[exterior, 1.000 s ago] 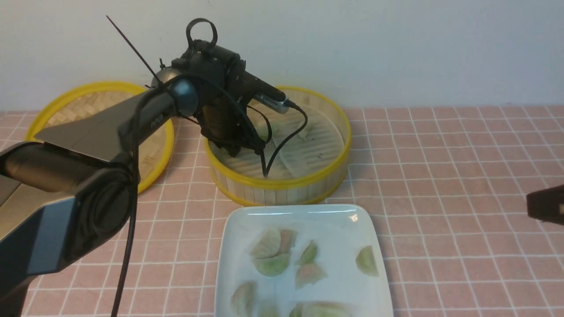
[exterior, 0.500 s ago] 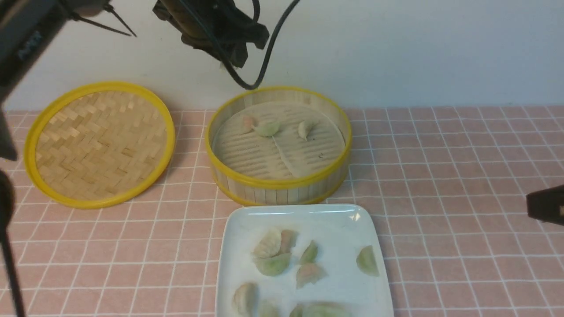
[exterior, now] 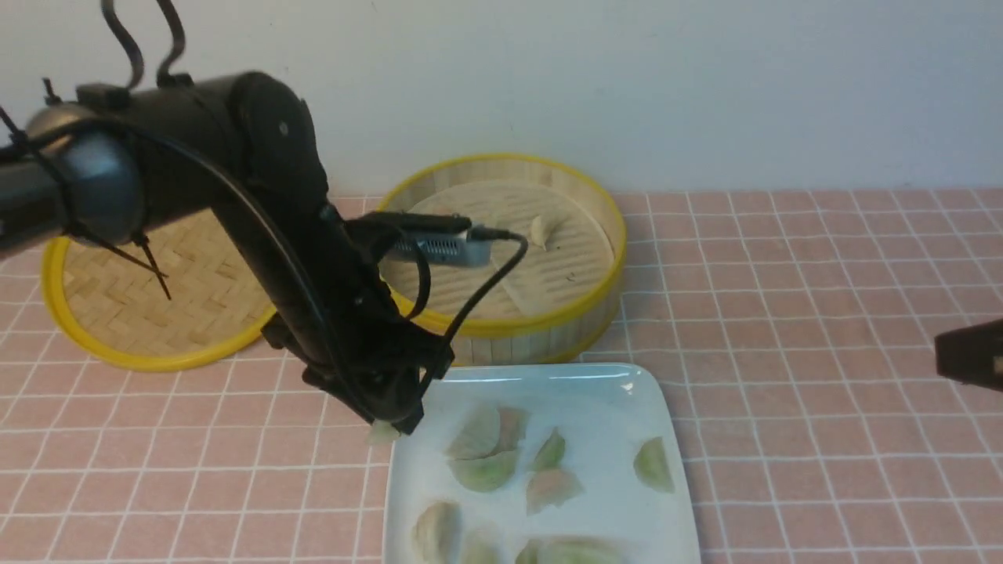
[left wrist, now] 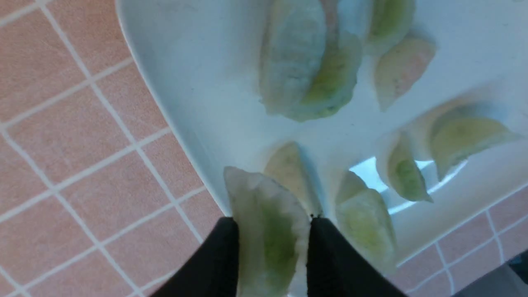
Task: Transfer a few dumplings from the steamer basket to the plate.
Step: Use the left arm to put the dumpling into the plate
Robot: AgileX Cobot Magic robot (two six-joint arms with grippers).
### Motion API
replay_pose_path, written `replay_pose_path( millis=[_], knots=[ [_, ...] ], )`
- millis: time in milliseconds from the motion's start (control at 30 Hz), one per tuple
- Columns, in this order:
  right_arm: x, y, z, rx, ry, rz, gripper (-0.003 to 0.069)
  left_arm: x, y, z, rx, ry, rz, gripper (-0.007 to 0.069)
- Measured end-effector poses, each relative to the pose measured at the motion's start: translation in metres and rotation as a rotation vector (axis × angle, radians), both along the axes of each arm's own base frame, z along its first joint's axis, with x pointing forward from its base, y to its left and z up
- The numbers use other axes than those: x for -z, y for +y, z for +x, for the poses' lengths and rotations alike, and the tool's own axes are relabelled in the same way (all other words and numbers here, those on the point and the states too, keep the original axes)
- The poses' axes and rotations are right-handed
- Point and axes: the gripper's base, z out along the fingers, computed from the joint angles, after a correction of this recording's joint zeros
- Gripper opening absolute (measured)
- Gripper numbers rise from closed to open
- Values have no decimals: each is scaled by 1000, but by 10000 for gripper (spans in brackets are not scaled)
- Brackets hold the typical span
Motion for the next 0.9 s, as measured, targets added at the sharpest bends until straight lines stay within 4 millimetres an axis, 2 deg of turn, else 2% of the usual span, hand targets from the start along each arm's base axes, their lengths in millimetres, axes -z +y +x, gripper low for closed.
replay_pose_path(
  millis=[100,200,333,500,567,667,767,900],
  knots=[
    [-1,0,1,7,-15,1,-15,17,-3,9,-2,-26,-7,193],
    [-1,-1,3,15,-28,3,-15,27,-5,15,4,-49,-15,193],
    [-6,0,14,6,-25,-1,-15,42,-8,22,23,-62,-23,248],
    [-27,3,44,-43,-25,-23,-15,59,-9,24,54,-31,-12,379],
    [-33,7,64,-81,1,-21,-15,60,-10,25,57,-31,-15,426],
    [-41,14,89,-127,33,-14,-15,54,-11,27,63,-31,-16,434],
    [-41,28,119,-183,53,-26,-15,33,-10,29,74,-54,-8,369],
    [-26,58,170,-256,84,-70,-10,-20,-2,16,73,-139,6,119]
  ],
)
